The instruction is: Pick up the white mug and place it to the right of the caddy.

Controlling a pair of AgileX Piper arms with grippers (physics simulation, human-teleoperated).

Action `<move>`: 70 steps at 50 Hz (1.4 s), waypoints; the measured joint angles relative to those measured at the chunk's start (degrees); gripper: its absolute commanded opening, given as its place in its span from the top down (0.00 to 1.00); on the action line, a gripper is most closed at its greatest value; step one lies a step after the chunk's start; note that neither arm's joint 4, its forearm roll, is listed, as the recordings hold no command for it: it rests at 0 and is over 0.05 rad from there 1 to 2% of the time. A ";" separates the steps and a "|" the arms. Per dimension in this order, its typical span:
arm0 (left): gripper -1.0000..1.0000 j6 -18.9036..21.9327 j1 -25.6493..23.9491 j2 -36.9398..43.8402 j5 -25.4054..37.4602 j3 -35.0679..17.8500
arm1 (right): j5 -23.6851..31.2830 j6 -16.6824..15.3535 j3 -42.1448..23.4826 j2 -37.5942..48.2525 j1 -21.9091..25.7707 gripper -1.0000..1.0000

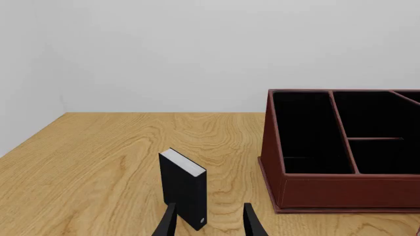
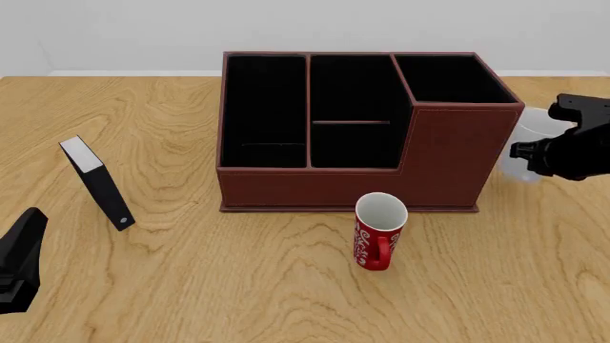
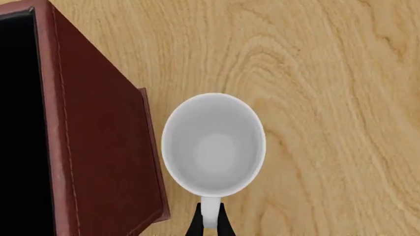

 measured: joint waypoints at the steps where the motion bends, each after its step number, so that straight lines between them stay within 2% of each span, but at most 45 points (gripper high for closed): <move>1: 0.00 0.00 0.00 0.00 0.00 0.00 | -0.13 -0.02 0.09 0.09 0.01 1.00; 45: 0.00 0.00 0.00 0.00 0.00 0.00 | -5.66 0.36 3.95 4.42 0.41 1.00; 70: 0.00 0.00 0.00 0.00 0.00 0.00 | -7.28 -1.00 4.90 4.74 0.00 1.00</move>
